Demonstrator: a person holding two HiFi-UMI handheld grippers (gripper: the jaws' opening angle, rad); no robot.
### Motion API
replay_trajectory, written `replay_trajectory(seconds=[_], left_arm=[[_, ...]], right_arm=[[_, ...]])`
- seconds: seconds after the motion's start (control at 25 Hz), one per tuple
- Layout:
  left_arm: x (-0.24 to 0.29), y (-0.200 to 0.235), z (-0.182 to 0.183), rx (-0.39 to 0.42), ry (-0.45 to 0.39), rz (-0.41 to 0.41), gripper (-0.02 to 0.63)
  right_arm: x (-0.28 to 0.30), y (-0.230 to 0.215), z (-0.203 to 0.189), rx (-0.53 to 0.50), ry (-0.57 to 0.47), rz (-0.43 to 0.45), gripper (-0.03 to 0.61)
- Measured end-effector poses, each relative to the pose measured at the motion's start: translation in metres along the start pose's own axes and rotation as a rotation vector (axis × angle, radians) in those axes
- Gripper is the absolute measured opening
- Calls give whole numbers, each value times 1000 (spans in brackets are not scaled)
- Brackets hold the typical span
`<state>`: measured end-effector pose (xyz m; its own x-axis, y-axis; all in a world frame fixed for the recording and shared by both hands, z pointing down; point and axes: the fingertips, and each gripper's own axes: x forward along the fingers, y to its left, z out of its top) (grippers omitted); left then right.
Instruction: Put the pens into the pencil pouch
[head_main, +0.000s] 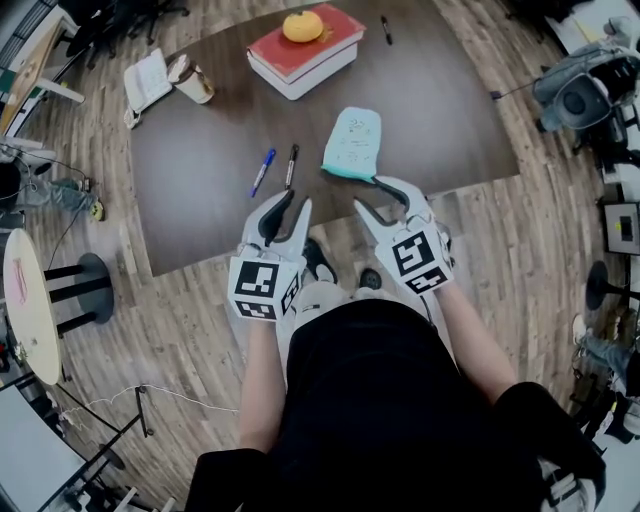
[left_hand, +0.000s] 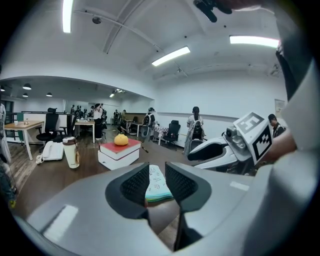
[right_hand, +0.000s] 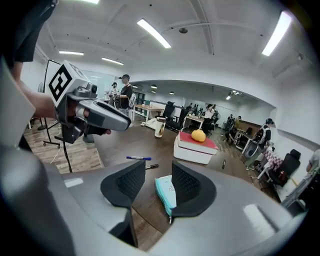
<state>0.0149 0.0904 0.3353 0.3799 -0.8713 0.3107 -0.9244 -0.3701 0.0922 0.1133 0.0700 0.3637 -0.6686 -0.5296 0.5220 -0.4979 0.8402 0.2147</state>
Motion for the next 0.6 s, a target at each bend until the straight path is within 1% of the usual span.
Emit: replay_trajectory(seconds=[0.28, 0.6], left_arm=[[19, 38, -2, -17, 14, -22, 98], [39, 66, -7, -4, 45, -77, 100]], right_arm=[[36, -1, -7, -51, 85, -33, 173], [74, -8, -29, -110, 218, -89, 173]])
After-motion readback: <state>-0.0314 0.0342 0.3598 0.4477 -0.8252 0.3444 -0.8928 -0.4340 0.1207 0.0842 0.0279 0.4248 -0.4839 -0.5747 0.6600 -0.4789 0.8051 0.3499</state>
